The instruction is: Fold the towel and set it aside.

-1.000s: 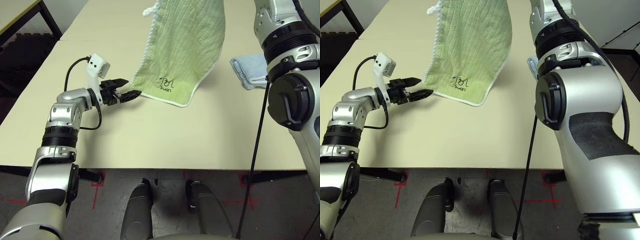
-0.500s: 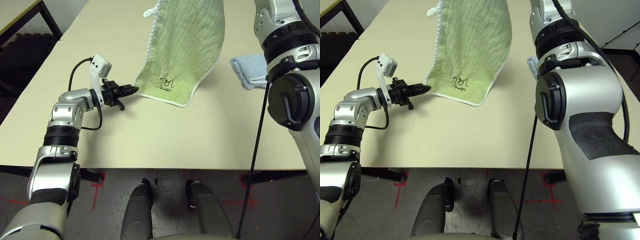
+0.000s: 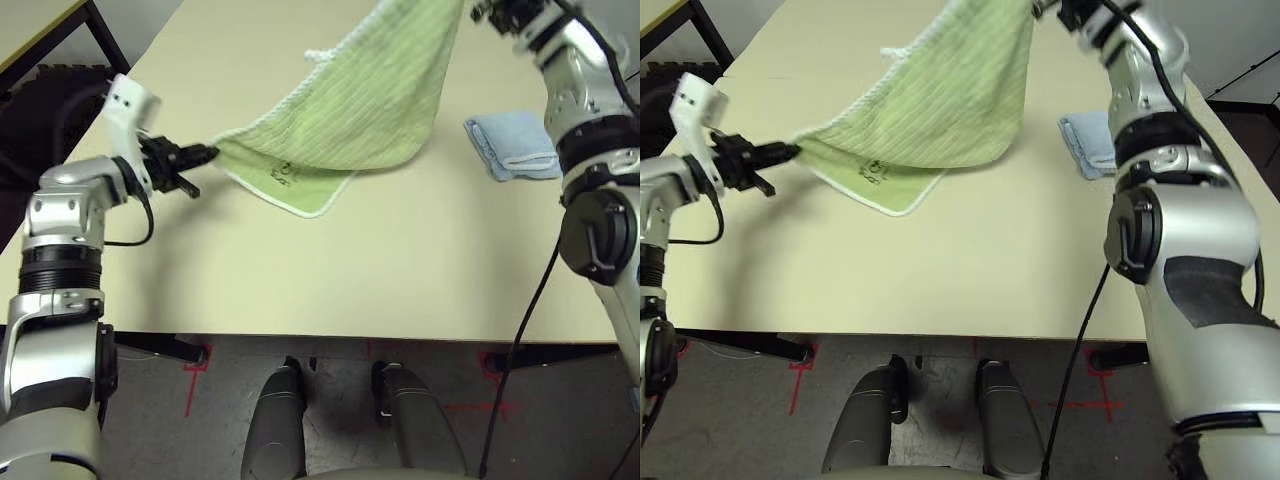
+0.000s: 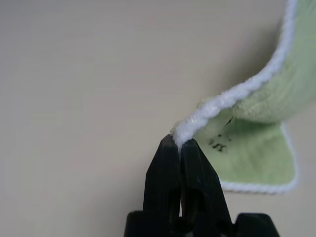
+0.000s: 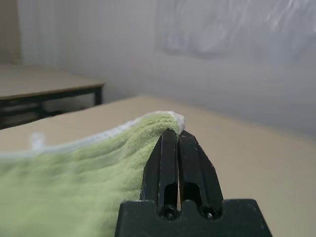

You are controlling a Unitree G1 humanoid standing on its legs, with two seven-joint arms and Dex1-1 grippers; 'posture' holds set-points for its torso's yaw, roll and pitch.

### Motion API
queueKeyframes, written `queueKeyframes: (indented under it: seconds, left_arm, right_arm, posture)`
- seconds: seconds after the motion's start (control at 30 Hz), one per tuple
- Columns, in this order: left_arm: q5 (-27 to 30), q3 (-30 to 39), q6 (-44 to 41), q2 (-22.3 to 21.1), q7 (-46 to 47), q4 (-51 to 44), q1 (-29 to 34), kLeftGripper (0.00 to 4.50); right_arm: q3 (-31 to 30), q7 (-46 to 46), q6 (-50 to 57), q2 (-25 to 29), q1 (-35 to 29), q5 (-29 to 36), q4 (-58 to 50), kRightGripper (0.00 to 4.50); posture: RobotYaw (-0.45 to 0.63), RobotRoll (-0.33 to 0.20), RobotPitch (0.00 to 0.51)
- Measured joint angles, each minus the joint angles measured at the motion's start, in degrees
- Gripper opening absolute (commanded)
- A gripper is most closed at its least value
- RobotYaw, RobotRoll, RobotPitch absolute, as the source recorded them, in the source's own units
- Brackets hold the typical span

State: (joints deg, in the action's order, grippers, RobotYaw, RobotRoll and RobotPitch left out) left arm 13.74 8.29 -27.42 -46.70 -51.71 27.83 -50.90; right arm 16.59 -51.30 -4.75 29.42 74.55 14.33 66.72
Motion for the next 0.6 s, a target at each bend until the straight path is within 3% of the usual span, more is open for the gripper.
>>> queueKeyframes:
  seconds: [0.2,0.33,0.5,0.6]
  left_arm:
    - [3.2,0.2,-12.6,-1.1,-1.7,-1.1,-0.5,0.02]
    - [4.4,0.7,-16.1,-1.1,-1.2,-2.3,-0.5,0.02]
    - [3.6,0.7,-14.8,-0.3,2.0,1.6,-1.6,0.02]
    - [0.7,0.8,-8.3,2.1,8.3,9.3,-5.3,0.02]
  right_arm:
    - [-1.1,-11.3,26.4,4.9,-6.8,4.2,-9.5,0.00]
    - [-4.1,-12.6,34.8,6.8,-7.9,3.9,-14.6,0.00]
    - [-9.3,-11.5,39.4,7.2,-8.2,0.7,-15.6,0.00]
    - [-9.4,-3.4,33.5,4.7,-6.4,-1.9,-11.3,0.00]
  posture:
    - [0.01,0.000,0.189]
    - [0.00,0.000,0.195]
    - [0.01,0.000,0.201]
    - [0.01,0.000,0.204]
